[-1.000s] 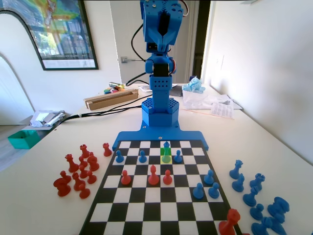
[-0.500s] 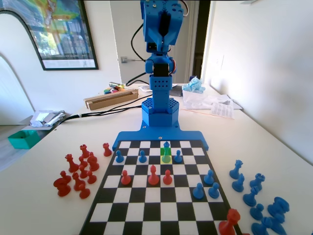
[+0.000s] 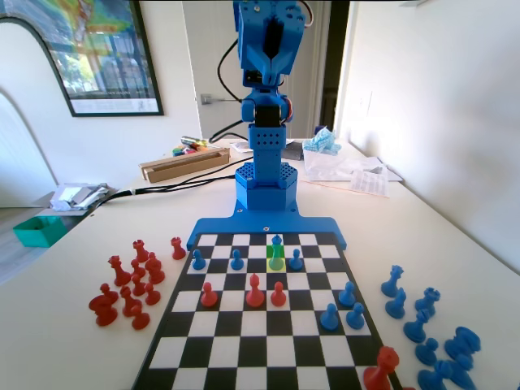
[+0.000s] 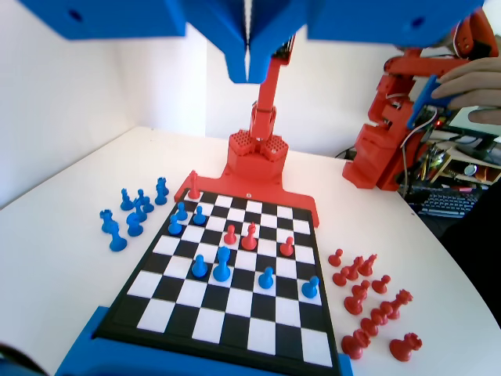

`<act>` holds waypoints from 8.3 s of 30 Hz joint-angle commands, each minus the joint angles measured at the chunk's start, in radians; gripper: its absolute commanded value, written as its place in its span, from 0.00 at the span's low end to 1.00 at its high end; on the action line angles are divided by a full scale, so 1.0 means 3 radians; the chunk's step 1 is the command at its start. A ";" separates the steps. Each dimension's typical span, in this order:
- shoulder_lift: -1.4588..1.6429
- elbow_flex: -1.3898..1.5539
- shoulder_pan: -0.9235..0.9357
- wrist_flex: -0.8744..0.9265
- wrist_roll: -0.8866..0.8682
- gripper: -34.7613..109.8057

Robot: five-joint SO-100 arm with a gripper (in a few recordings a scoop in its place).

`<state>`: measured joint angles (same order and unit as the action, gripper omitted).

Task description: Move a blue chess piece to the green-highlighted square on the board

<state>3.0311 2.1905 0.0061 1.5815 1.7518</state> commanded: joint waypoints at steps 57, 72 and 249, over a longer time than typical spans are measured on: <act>-0.4387 -0.1140 0.0102 -0.0358 0.2761 0.32; -0.4264 -0.0133 0.0031 -0.1508 0.2649 0.34; -0.0046 -0.0026 0.0138 0.0000 -0.0092 0.25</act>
<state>2.9974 2.1921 0.0307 1.5892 1.7227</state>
